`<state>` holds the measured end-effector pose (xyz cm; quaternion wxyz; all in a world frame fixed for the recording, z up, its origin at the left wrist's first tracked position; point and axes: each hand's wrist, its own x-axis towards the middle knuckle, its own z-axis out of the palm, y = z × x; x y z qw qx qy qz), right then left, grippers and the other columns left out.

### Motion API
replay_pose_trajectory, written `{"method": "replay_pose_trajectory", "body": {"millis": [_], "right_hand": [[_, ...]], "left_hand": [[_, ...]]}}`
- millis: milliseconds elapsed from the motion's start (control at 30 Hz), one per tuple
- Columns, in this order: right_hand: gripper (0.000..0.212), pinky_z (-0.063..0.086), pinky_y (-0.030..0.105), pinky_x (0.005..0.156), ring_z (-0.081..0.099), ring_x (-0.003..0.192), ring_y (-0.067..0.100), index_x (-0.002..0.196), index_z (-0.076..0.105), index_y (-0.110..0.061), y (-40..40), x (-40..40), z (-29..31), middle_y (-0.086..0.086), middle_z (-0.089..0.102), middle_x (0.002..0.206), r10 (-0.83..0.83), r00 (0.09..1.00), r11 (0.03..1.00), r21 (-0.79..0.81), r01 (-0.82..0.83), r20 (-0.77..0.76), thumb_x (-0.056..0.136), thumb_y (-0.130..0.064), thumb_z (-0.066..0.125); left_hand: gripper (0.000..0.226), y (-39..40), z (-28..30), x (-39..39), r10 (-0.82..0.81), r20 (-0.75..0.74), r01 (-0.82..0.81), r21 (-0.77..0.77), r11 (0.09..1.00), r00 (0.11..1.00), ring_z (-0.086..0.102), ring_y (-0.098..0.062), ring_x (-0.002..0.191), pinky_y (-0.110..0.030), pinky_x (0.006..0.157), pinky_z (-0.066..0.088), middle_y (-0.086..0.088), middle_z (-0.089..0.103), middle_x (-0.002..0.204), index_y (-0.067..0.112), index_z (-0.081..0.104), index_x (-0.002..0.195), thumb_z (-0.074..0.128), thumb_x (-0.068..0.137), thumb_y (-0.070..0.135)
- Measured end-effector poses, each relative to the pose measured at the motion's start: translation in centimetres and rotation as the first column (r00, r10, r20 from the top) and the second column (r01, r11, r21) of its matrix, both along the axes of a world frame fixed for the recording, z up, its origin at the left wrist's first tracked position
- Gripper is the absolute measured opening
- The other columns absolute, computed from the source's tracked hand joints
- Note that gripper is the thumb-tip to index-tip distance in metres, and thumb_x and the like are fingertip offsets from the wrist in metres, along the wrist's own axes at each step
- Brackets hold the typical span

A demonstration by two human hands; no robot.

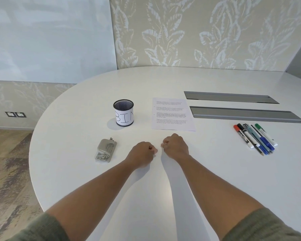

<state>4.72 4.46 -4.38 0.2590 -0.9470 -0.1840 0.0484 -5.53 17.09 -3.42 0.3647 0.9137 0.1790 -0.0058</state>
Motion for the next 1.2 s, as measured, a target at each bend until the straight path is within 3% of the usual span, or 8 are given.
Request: {"method": "replay_pose_trajectory", "body": {"millis": [200,333,533,700,800,933,1100,1200], "right_hand": [[0.016,0.045,0.029,0.070,0.061,0.094,0.022,0.091,0.074,-0.021,0.8,0.2,0.6,-0.002,0.062,0.103,-0.005,1.000,1.000,-0.030,0.005,0.009,0.086,-0.026,0.060],[0.018,0.050,0.026,0.066,0.065,0.085,0.022,0.081,0.075,-0.020,1.3,0.2,1.4,-0.004,0.068,0.091,0.001,1.000,0.991,-0.131,-0.001,-0.001,0.080,-0.015,0.057],[0.017,0.050,0.028,0.070,0.063,0.087,0.023,0.090,0.068,-0.014,2.1,0.1,1.1,0.000,0.066,0.099,0.021,1.000,0.971,-0.239,-0.026,-0.023,0.079,-0.011,0.055],[0.020,0.045,0.031,0.071,0.060,0.097,0.026,0.101,0.062,-0.012,2.5,-0.2,1.4,0.003,0.057,0.107,0.078,0.997,0.948,-0.309,-0.080,-0.018,0.084,-0.013,0.052],[0.009,0.042,0.028,0.064,0.057,0.084,0.025,0.083,0.059,-0.015,2.8,-0.3,1.4,0.004,0.059,0.099,0.062,0.996,0.972,-0.222,-0.073,-0.056,0.083,-0.011,0.050],[0.027,0.026,0.026,0.048,0.038,0.056,0.019,0.054,0.038,-0.019,4.2,-0.2,2.2,0.001,0.045,0.068,0.058,0.992,0.997,-0.052,-0.064,-0.110,0.074,-0.001,0.044],[0.019,0.040,0.030,0.057,0.047,0.064,0.018,0.061,0.050,-0.017,6.9,0.4,3.8,0.002,0.057,0.072,0.059,0.990,0.976,0.216,-0.030,-0.127,0.075,-0.004,0.046],[0.016,0.051,0.037,0.062,0.052,0.066,0.018,0.067,0.060,-0.011,8.8,1.1,5.2,0.000,0.063,0.075,0.071,0.991,0.952,0.305,-0.035,-0.109,0.079,-0.009,0.050]], "left_hand": [[0.017,0.6,-0.1,0.1,0.080,0.026,-0.076,-0.145,0.986,0.996,0.060,0.001,0.076,-0.020,0.067,0.044,0.012,0.067,0.087,0.013,0.067,0.091,0.051,0.093,0.018],[0.020,0.8,-0.2,0.4,0.093,0.029,-0.087,-0.162,0.983,0.995,0.063,-0.012,0.080,-0.028,0.075,0.048,0.006,0.069,0.088,0.006,0.067,0.092,0.056,0.093,0.023],[0.021,1.2,-0.5,0.6,0.076,0.021,-0.071,-0.195,0.978,0.997,0.066,-0.013,0.075,-0.028,0.070,0.046,-0.001,0.066,0.081,0.010,0.061,0.079,0.058,0.093,0.026],[0.020,1.8,-0.5,0.8,0.066,0.021,-0.060,-0.234,0.970,0.998,0.052,-0.015,0.068,-0.028,0.064,0.040,-0.001,0.053,0.073,0.018,0.054,0.074,0.057,0.091,0.028],[0.023,2.5,-0.3,0.9,0.109,0.029,-0.100,-0.216,0.971,0.994,0.049,-0.016,0.067,-0.028,0.064,0.039,0.000,0.054,0.070,0.018,0.053,0.072,0.057,0.092,0.027],[0.027,3.7,1.1,1.3,0.185,0.067,-0.170,-0.189,0.967,0.980,0.054,-0.015,0.061,-0.027,0.061,0.041,0.004,0.060,0.068,0.016,0.055,0.071,0.057,0.094,0.030],[0.029,5.9,3.9,2.5,0.224,0.163,-0.206,-0.120,0.971,0.961,0.052,-0.019,0.067,-0.035,0.067,0.048,0.002,0.060,0.073,0.005,0.062,0.082,0.056,0.094,0.031],[0.028,7.8,5.7,3.2,0.242,0.208,-0.226,-0.095,0.969,0.948,0.052,-0.017,0.064,-0.030,0.065,0.045,0.003,0.061,0.072,0.008,0.064,0.082,0.055,0.094,0.032]]}}
